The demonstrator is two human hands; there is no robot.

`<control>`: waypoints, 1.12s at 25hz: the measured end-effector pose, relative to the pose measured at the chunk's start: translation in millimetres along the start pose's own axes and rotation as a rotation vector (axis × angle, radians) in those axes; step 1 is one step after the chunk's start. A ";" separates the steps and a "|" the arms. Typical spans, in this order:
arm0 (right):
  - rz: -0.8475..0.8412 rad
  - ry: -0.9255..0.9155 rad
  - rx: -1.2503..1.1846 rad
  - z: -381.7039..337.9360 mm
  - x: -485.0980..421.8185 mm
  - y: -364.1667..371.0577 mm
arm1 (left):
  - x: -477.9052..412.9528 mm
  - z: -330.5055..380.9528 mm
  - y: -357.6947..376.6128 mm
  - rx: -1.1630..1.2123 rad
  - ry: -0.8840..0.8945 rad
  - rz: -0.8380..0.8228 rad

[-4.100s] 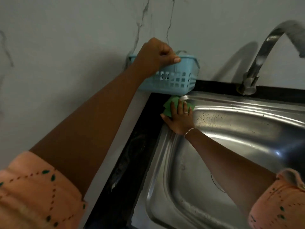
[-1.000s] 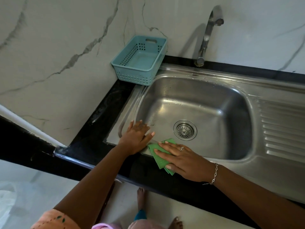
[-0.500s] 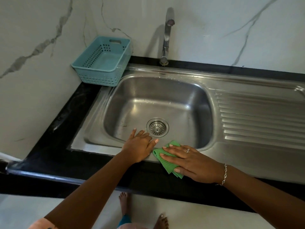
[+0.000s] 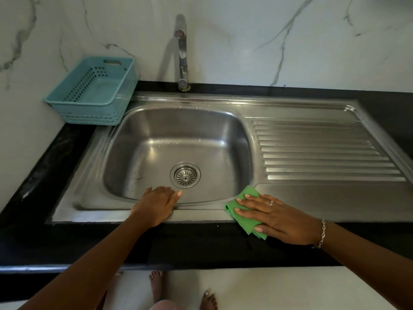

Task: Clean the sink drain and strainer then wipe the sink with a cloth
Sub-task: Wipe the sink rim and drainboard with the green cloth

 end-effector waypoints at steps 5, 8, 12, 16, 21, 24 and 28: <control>0.192 0.267 -0.227 -15.1 -5.5 -15.0 | 2.3 19.3 -9.8 0.162 0.039 0.035; 0.208 0.443 -0.160 -37.3 -16.9 -3.9 | -1.7 51.5 -6.6 0.339 0.082 0.060; 0.150 0.414 -0.133 -30.3 -14.1 1.9 | -12.7 94.6 12.6 0.421 0.175 -0.041; 0.136 0.380 -0.285 -20.2 -9.5 -2.8 | -19.8 110.4 27.0 0.439 0.209 -0.086; 0.195 0.476 -0.292 -24.3 -13.5 -5.4 | -31.6 136.8 41.0 0.544 0.153 -0.075; 0.200 0.497 -0.237 -27.3 -13.5 -3.6 | -28.8 154.5 50.4 0.557 0.150 -0.028; 0.239 0.417 -0.218 -21.3 -11.9 -2.3 | -26.7 148.3 56.6 0.437 0.058 0.004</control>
Point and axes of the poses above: each hand's wrist, its own x-axis away from the middle knuckle, its own y-axis out of the palm, z = x × y, the point moved 5 cm from there along -x, towards the middle knuckle, and after that the axes turned 12 degrees about x, right-handed, at the moved point
